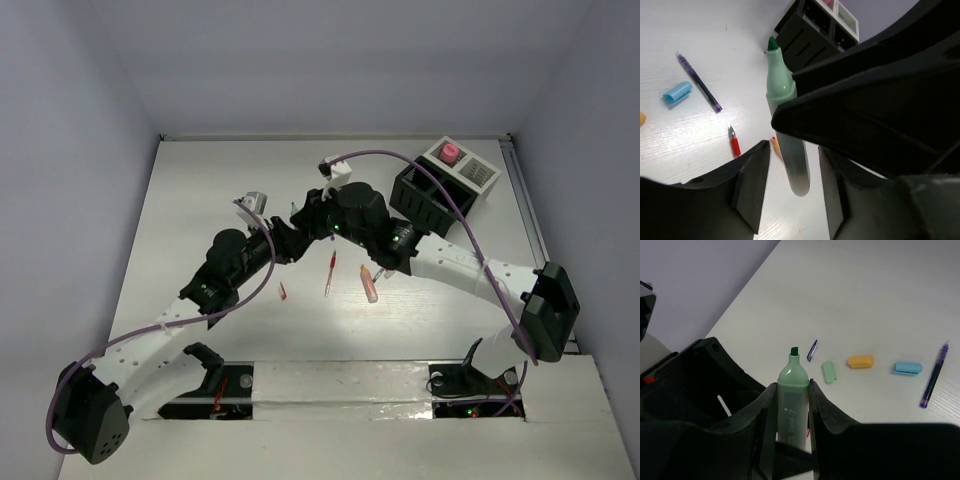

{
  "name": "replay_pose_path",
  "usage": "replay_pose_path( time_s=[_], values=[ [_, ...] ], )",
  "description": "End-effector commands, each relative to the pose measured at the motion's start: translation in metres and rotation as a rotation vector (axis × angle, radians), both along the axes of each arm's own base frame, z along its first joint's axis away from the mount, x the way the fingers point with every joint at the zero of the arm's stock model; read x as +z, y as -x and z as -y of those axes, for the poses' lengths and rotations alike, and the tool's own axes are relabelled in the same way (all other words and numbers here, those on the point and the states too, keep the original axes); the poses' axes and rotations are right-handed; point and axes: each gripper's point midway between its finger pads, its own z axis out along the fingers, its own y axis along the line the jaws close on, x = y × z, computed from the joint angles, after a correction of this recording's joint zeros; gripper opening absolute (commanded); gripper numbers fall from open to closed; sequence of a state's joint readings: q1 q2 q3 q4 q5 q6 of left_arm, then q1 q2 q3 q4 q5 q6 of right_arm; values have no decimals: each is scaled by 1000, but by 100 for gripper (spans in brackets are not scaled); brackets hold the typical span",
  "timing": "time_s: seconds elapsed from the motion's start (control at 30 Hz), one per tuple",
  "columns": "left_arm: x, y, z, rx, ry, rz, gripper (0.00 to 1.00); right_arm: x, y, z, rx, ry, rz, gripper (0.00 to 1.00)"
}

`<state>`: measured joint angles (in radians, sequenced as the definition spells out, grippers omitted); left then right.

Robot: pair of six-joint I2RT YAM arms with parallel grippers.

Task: Sort the stationery into containers
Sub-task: Pick up the pen cap from the center of the board.

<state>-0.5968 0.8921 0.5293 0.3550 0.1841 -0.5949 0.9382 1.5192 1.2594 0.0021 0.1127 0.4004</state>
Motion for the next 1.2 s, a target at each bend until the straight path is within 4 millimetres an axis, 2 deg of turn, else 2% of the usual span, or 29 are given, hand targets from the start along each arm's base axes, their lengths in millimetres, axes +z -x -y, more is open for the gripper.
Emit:
replay_pose_path(
  time_s=[0.0,0.03,0.07,0.17,0.27,0.3,0.33,0.37,0.4,0.43,0.47,0.5,0.53,0.57,0.6,0.67,0.7,0.73,0.77,0.8,0.83,0.9,0.93,0.97,1.03,1.07,1.13,1.17],
  values=[
    [28,-11,-5,63,63,104,34,13,5,-8,20,-66,22,15],
    [25,-12,-7,79,58,102,27,12,5,-7,18,-64,20,15],
    [25,-11,-6,76,57,103,15,12,5,-6,15,-60,19,15],
    [23,-14,-13,120,51,109,0,11,5,-4,8,-54,17,15],
    [24,-12,-18,133,38,119,0,7,7,0,3,-34,2,18],
    [24,-10,-19,131,31,121,0,7,7,1,1,-24,3,25],
    [32,-7,-22,132,32,144,0,9,8,2,4,-21,6,30],
    [28,-4,-25,132,13,128,0,12,11,7,9,1,6,35],
    [31,-2,-27,133,8,133,0,18,11,11,21,-4,12,41],
    [41,2,-31,140,14,151,0,22,13,13,39,-12,15,53],
    [44,4,-34,140,1,160,0,29,16,16,67,-24,22,58],
    [39,7,-37,142,-31,129,0,42,24,20,130,-51,27,63],
    [56,11,-42,149,-17,151,0,48,29,21,169,-65,40,69],
    [61,14,-44,147,-26,155,0,54,37,20,216,-69,67,72],
    [59,19,-47,143,-52,135,0,58,44,24,253,-81,76,72],
    [84,25,-54,149,-54,177,0,62,50,24,287,-89,101,71],
    [76,23,-66,197,-123,159,0,57,55,24,309,-87,98,69],
    [91,23,-72,216,-140,182,0,54,55,24,312,-86,93,66],
    [93,21,-78,238,-179,187,0,53,54,21,314,-96,101,63],
    [87,18,-93,292,-267,176,0,47,54,19,322,-87,91,55],
    [97,16,-98,314,-288,191,0,30,48,12,325,-62,58,49],
    [104,15,-104,329,-328,212,0,9,45,1,351,-29,5,33],
    [114,14,-106,334,-341,244,0,-1,42,-5,355,-15,-14,28],
    [119,12,-105,336,-347,264,0,-25,35,-13,357,24,-64,28],
    [127,8,-109,358,-364,291,0,-46,26,-20,344,55,-93,30],
    [132,7,-109,364,-355,308,0,-65,17,-27,336,96,-113,31],
    [134,4,-111,368,-345,325,0,-82,10,-35,346,135,-131,39],
    [138,4,-112,373,-325,337,0,-97,3,-42,353,175,-147,43]
  ],
)
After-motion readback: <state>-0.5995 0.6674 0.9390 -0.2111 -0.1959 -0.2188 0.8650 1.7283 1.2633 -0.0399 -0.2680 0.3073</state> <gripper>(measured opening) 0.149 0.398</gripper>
